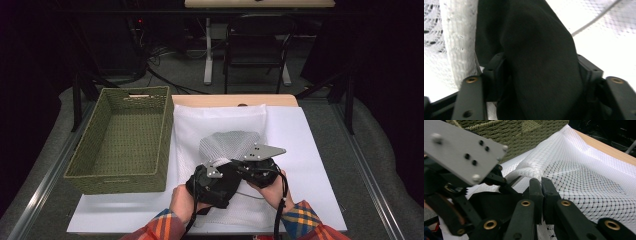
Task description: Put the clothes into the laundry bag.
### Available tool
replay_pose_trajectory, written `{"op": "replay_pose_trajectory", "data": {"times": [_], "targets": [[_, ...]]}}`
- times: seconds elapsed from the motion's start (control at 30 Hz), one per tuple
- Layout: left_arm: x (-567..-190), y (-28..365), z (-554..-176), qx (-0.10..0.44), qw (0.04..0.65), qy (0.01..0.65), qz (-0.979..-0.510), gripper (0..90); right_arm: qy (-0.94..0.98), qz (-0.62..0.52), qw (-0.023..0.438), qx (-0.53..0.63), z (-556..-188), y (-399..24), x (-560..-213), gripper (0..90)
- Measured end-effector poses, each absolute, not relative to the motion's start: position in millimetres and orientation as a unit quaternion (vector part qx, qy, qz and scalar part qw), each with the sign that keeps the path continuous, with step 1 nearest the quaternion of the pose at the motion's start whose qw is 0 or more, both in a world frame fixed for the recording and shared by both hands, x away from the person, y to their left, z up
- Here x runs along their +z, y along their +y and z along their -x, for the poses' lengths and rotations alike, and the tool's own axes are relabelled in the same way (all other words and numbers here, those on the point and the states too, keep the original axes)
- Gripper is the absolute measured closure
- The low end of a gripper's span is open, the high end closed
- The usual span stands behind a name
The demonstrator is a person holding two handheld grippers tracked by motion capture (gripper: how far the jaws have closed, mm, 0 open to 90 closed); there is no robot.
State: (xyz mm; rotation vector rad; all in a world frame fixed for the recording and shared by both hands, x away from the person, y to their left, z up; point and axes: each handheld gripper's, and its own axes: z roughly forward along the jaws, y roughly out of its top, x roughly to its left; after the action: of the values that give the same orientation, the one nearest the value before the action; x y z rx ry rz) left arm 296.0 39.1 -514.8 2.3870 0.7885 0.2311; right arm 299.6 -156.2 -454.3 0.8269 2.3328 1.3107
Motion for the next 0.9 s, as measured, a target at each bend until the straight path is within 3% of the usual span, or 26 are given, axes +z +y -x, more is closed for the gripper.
{"op": "replay_pose_trajectory", "data": {"times": [0.27, 0.47, 0.6, 0.67, 0.7, 0.8, 0.9], "targets": [[-507, 51, -280, 0.093, 0.304, 0.281, -0.905, 23.9, 0.82, -0.291, 0.171, 0.462, -299, -157, -454, 88.4], [-508, 54, -268, 0.106, 0.301, 0.289, -0.903, 26.4, 0.819, -0.293, 0.172, 0.462, -300, -158, -454, 88.4], [-513, 48, -266, 0.124, 0.299, 0.285, -0.902, 39.5, 0.821, -0.292, 0.171, 0.461, -299, -157, -454, 88.4], [-516, 46, -265, 0.129, 0.298, 0.281, -0.903, 52.2, 0.82, -0.293, 0.171, 0.461, -300, -158, -454, 88.4], [-518, 45, -264, 0.13, 0.299, 0.284, -0.902, 52.2, 0.82, -0.293, 0.171, 0.461, -300, -158, -454, 88.4], [-520, 44, -267, 0.132, 0.299, 0.285, -0.901, 70.5, 0.82, -0.295, 0.169, 0.46, -300, -158, -455, 88.3], [-521, 43, -269, 0.133, 0.304, 0.286, -0.899, 79.8, 0.82, -0.295, 0.168, 0.46, -300, -157, -455, 88.3]]}}
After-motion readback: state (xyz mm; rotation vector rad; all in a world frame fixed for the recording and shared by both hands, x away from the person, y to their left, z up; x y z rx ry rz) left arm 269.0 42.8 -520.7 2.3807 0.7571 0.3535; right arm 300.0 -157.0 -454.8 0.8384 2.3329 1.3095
